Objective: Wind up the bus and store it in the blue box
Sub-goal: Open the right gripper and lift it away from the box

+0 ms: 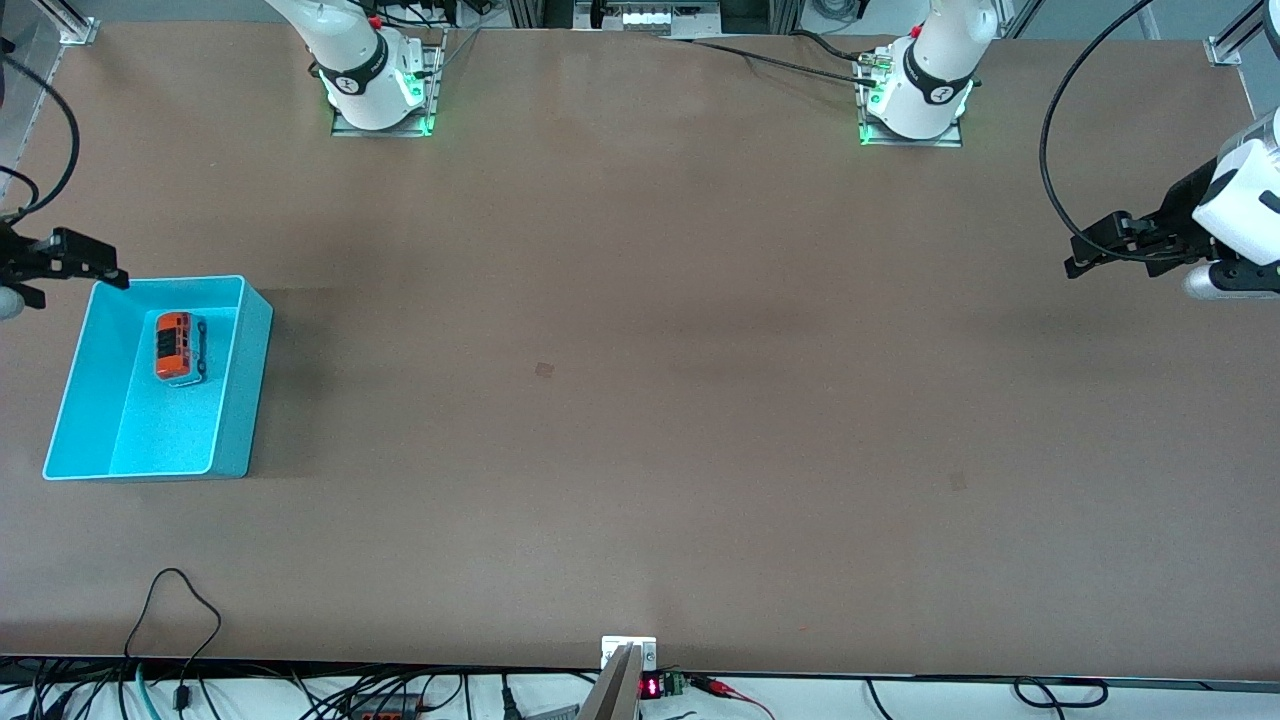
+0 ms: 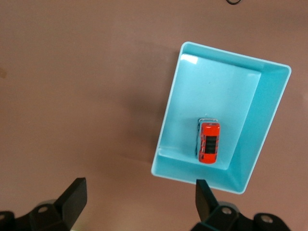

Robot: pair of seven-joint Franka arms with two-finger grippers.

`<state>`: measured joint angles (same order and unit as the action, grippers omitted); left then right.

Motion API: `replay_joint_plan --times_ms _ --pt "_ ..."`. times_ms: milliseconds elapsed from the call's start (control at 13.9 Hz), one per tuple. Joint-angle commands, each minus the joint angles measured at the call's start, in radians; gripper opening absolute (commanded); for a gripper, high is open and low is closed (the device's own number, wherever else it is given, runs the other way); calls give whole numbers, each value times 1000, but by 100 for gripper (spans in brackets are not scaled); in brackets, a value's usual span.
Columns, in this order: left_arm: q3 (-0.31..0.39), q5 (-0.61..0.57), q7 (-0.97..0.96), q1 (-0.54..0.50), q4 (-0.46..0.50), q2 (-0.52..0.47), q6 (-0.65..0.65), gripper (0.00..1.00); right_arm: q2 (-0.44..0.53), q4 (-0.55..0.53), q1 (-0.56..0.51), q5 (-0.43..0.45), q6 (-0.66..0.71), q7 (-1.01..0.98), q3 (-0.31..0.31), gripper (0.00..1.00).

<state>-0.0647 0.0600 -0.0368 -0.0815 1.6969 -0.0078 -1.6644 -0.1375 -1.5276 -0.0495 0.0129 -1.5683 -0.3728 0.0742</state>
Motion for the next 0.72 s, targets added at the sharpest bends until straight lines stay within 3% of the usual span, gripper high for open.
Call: replay_joint_plan --times_ms 0,646 --pt "-6 -19 -5 -7 0 -9 5 100 -1 43 66 18 68 175 6 100" --pt "-6 -19 -5 -7 0 -8 5 100 -4 33 80 18 40 215 1 100"
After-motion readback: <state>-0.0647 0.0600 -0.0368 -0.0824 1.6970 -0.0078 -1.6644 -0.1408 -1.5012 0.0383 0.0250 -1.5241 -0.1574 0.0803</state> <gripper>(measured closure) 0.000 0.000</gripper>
